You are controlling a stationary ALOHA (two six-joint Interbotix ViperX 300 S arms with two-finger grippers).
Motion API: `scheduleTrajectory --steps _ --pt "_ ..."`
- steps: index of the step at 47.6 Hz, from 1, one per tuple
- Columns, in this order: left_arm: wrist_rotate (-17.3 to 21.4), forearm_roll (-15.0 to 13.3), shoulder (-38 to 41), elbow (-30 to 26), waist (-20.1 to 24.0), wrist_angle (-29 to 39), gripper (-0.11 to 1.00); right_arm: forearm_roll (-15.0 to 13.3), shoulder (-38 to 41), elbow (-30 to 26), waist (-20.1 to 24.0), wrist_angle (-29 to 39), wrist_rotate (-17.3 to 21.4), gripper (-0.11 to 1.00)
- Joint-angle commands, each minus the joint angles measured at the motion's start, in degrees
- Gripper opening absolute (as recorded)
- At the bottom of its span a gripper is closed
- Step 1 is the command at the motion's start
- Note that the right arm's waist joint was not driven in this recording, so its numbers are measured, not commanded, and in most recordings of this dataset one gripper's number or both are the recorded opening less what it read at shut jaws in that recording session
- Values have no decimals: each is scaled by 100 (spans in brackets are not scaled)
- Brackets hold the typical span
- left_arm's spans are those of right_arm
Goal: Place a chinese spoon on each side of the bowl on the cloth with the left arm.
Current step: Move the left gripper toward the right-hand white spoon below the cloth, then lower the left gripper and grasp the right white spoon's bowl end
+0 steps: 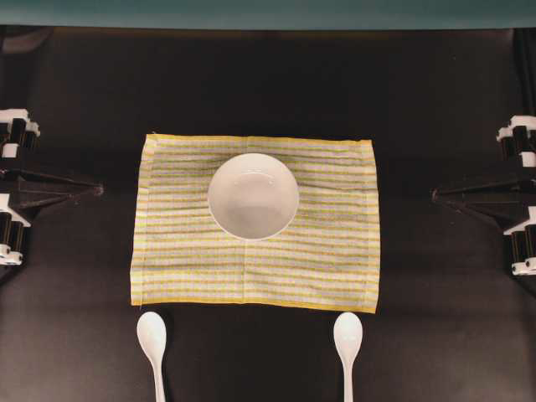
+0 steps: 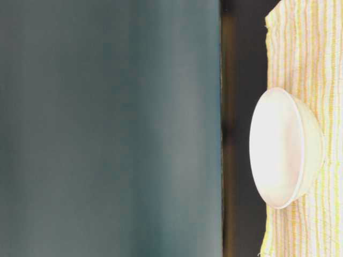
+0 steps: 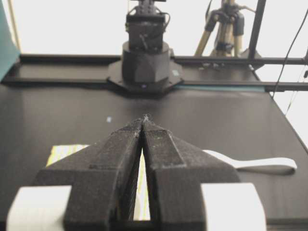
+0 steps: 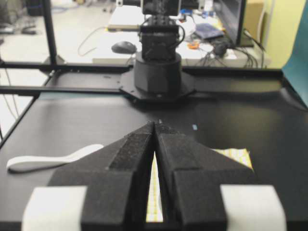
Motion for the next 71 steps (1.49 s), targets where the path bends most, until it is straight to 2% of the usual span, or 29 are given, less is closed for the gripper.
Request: scheduleTrajectory --steps 1,4,7,12,23,31,40,50,55,62,71 --pt "-264 220 237 -167 -176 123 5 9 70 -26 0 -26 53 3" --pt "-510 229 396 -229 -211 185 7 18 70 18 9 35 44 7" --pt "-782 229 563 -299 -246 211 0 9 62 18 0 158 44 1" --pt "-1151 229 835 -422 -299 211 0 18 70 35 0 404 53 0" --pt "-1380 229 1433 -554 -352 264 0 114 88 35 0 747 53 0" --pt "-1854 229 2162 -853 -519 237 0 114 237 53 0 773 53 0" --pt "-2637 229 3480 -1635 -686 413 1 114 483 62 0 677 44 0" --pt "-2953 229 4975 -2795 -958 791 3 114 580 70 0 545 44 0" --pt "-2962 229 5449 -3270 -1063 1028 8 114 580 70 0 536 44 0" --pt "-2962 229 5862 -3779 -1178 1248 23 114 571 70 0 536 44 0" --pt "-2971 229 6434 -4219 -1213 1239 60 114 571 62 0 492 44 0"
